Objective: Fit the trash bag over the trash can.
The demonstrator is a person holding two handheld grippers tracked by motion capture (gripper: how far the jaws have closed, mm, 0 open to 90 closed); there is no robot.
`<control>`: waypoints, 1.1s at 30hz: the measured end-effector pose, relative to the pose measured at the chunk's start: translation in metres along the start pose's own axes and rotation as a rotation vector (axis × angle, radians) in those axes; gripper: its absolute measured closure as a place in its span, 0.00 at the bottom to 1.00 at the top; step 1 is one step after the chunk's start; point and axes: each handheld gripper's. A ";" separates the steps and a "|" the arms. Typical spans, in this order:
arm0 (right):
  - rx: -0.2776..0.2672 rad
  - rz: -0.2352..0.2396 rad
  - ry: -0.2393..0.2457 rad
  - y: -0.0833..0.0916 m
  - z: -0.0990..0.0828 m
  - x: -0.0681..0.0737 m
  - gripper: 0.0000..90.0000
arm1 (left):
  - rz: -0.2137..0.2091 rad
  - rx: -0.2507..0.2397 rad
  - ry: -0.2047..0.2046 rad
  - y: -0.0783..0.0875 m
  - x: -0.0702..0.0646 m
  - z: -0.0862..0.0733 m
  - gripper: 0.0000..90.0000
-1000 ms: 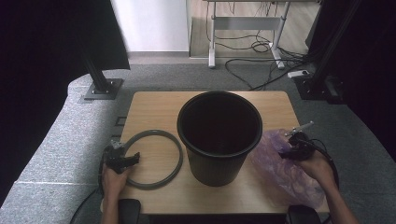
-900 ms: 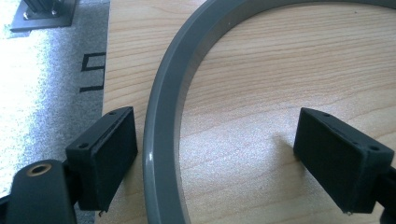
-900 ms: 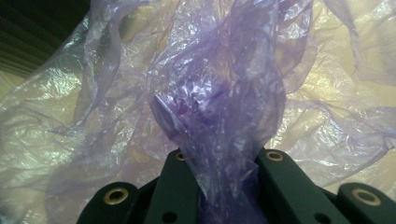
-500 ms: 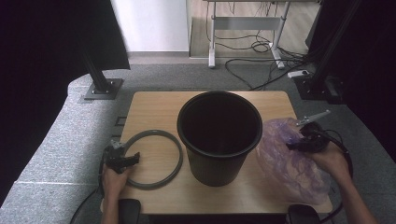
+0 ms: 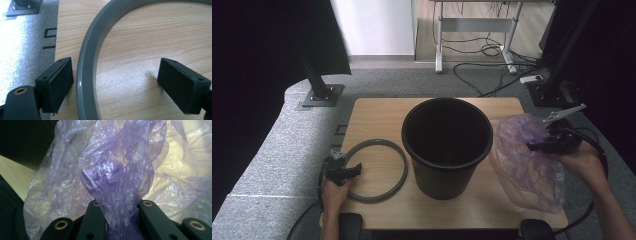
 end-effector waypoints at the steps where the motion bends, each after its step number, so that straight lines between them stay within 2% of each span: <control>1: -0.007 0.001 0.006 0.004 0.002 0.000 0.91 | 0.000 0.000 0.000 0.000 0.000 0.000 0.15; 10: -0.057 0.000 0.019 0.042 0.016 0.003 0.91 | 0.000 0.004 0.000 0.000 0.000 0.000 0.14; 18: -0.090 0.009 0.034 0.069 0.027 0.007 0.91 | 0.003 0.005 0.002 0.000 -0.001 0.000 0.14; 27: -0.120 0.018 0.062 0.087 0.041 0.015 0.91 | 0.004 0.005 0.003 0.000 -0.001 0.001 0.14; 33: -0.135 0.037 0.097 0.100 0.059 0.026 0.91 | 0.004 0.005 0.003 0.000 -0.001 0.001 0.14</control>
Point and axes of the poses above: each handheld gripper's, and its own axes: y roughly backward along the jaws, z roughly out of its top, x roughly to its left, and after that the axes turned 2 degrees about z, right-handed
